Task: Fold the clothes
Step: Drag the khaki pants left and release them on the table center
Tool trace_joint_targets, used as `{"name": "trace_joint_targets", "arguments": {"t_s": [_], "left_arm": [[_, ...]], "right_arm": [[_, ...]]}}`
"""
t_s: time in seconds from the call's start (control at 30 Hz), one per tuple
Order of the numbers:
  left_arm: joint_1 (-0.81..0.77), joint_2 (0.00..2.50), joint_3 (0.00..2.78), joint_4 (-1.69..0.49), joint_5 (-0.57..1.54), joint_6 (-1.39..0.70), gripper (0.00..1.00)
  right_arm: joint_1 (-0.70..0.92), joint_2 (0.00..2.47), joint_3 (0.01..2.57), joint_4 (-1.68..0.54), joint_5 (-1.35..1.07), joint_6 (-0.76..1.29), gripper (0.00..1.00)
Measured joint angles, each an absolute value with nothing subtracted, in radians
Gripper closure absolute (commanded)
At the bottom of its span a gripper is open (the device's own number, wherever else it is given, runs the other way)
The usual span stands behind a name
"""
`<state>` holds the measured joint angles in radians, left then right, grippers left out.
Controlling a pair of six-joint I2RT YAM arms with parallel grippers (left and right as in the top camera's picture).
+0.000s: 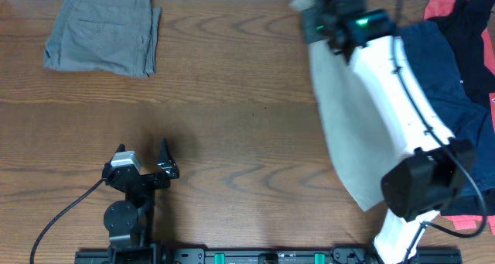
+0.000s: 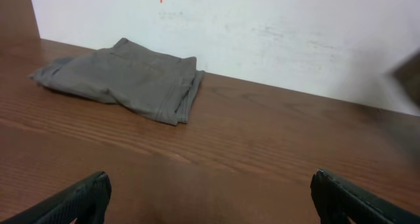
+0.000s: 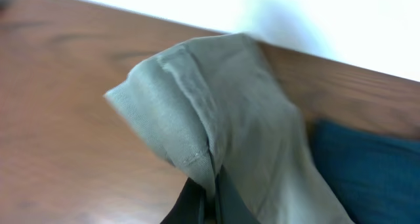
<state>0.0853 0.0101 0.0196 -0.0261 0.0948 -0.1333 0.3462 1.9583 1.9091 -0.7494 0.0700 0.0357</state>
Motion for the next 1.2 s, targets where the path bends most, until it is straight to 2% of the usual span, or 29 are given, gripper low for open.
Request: {"name": "trace_joint_targets", "arguments": {"t_s": [0.43, 0.5, 0.53, 0.57, 0.67, 0.83, 0.87, 0.93, 0.97, 1.2], "left_arm": [[0.085, 0.010, 0.020, -0.026, 0.095, -0.134, 0.02], [0.085, 0.010, 0.020, -0.026, 0.095, -0.133, 0.02], [0.085, 0.010, 0.020, -0.026, 0.095, -0.134, 0.02], [0.085, 0.010, 0.020, -0.026, 0.095, -0.133, 0.02], [0.085, 0.010, 0.020, -0.026, 0.095, -0.133, 0.02], [0.085, 0.010, 0.020, -0.026, 0.095, -0.133, 0.02], [0.085, 0.010, 0.020, -0.026, 0.095, -0.134, 0.02], [0.085, 0.010, 0.020, -0.026, 0.095, -0.134, 0.02], [0.085, 0.010, 0.020, -0.026, 0.095, -0.133, 0.02], [0.085, 0.010, 0.020, -0.026, 0.095, -0.133, 0.02]], "right_arm": [[0.730, 2.150, 1.908, -0.749, -0.186, 0.032, 0.98], [0.779, 2.161, 1.905, -0.751, -0.180, 0.029, 0.89], [0.801, 2.161, 1.904, -0.751, -0.175, 0.024, 0.73], [0.822, 2.160, 1.904, -0.749, -0.162, 0.025, 0.53], [0.846, 2.154, 1.905, -0.752, -0.118, 0.017, 0.43], [0.797, 2.116, 1.904, -0.855, 0.020, 0.046, 0.38], [0.775, 2.101, 1.904, -0.881, 0.056, 0.064, 0.32], [0.716, 2.063, 1.904, -0.932, 0.123, 0.106, 0.09], [0.676, 2.041, 1.904, -0.957, 0.154, 0.123, 0.01], [0.295, 1.945, 1.909, -1.041, 0.265, 0.160, 0.01]]}}
